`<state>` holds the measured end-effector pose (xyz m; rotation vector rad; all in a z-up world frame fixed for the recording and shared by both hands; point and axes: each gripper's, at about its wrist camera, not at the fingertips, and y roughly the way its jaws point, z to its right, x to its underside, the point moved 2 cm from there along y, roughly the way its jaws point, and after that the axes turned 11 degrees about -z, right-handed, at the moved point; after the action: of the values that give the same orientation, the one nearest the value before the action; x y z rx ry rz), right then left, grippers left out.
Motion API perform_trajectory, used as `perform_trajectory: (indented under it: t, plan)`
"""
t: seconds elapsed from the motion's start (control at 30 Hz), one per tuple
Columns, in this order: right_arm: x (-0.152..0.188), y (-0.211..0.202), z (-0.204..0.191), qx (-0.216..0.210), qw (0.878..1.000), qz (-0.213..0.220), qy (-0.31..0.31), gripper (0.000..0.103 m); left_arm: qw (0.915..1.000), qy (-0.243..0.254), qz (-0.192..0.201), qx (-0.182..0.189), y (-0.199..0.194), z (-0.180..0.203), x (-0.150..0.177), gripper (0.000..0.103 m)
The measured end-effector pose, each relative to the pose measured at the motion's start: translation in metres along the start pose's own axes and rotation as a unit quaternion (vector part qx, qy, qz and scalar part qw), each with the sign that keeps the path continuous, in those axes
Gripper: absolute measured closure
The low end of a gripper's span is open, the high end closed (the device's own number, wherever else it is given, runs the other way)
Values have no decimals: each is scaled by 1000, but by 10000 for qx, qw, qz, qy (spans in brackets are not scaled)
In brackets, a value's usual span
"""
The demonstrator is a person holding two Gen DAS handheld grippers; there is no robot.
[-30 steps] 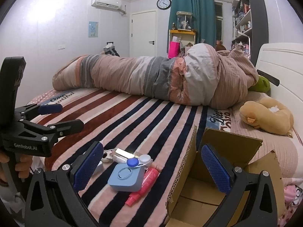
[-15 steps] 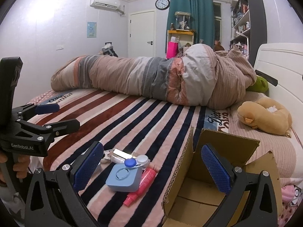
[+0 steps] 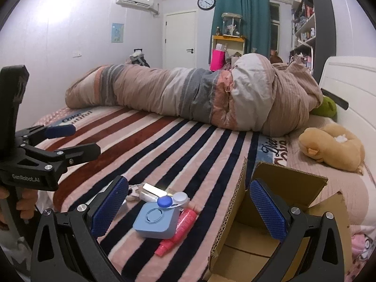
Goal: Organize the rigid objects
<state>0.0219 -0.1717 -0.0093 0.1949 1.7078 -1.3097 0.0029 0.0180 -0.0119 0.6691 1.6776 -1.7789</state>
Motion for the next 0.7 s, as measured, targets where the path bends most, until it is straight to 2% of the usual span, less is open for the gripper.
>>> perform_trajectory:
  t: [0.47, 0.57, 0.7]
  plan:
    - [-2, -8, -1, 128, 9995, 219, 202, 0, 9999, -24, 100, -1, -4, -5, 7, 0]
    - [-4, -9, -5, 0, 9996, 212, 183, 0, 9999, -33, 157, 52, -5, -9, 8, 0]
    - [-7, -11, -8, -381, 9986, 185, 311, 0, 9996, -38, 233, 167, -6, -16, 9, 0]
